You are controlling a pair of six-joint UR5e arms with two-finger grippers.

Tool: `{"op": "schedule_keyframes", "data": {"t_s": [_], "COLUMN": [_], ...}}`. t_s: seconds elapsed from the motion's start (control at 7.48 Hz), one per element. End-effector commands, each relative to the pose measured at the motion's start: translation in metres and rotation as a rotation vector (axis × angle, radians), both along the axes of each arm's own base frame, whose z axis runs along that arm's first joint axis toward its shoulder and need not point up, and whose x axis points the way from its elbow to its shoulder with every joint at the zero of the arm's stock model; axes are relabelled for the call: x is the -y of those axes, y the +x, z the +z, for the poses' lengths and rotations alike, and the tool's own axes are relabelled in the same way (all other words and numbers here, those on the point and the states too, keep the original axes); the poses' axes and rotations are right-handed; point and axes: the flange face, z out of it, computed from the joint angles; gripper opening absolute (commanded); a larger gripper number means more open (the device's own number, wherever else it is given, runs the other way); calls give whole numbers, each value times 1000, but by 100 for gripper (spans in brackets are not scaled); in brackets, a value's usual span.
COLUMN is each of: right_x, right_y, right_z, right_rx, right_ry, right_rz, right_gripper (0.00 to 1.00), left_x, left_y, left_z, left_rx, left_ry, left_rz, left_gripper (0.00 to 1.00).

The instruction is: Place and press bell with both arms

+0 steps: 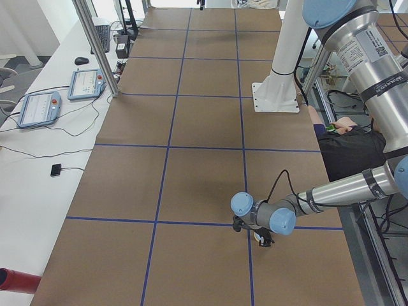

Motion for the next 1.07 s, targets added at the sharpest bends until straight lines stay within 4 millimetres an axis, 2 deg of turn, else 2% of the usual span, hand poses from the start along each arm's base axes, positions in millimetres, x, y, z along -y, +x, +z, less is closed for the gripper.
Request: {"op": "schedule_keyframes", "data": {"t_s": [0.0, 0.13, 0.27, 0.4, 0.53, 0.8, 0.94], "right_x": [1, 1, 2, 2, 6, 7, 7], "right_y": [0, 0, 0, 0, -2, -4, -4], "right_z": [-1, -1, -2, -3, -10, -12, -12], "right_rx": [1, -1, 1, 5, 29, 35, 35], "right_ry": [3, 3, 2, -8, -24, -20, -20], "right_rz": [0, 0, 1, 13, 33, 29, 28], "right_gripper": [100, 100, 100, 100, 100, 100, 100], "left_x": [18, 24, 23, 20, 17, 12, 11], "left_y": [15, 21, 20, 17, 12, 4, 1], "left_z": [-65, -72, -69, -66, -55, -26, -19], "left_rx": [-38, -44, -25, -14, 26, 97, 113], "left_ry": [24, 29, 20, 20, 35, 41, 53], "left_rz": [-77, -86, -87, -85, -85, -82, -72], "left_gripper": [0, 5, 72, 99, 99, 99, 99]}}
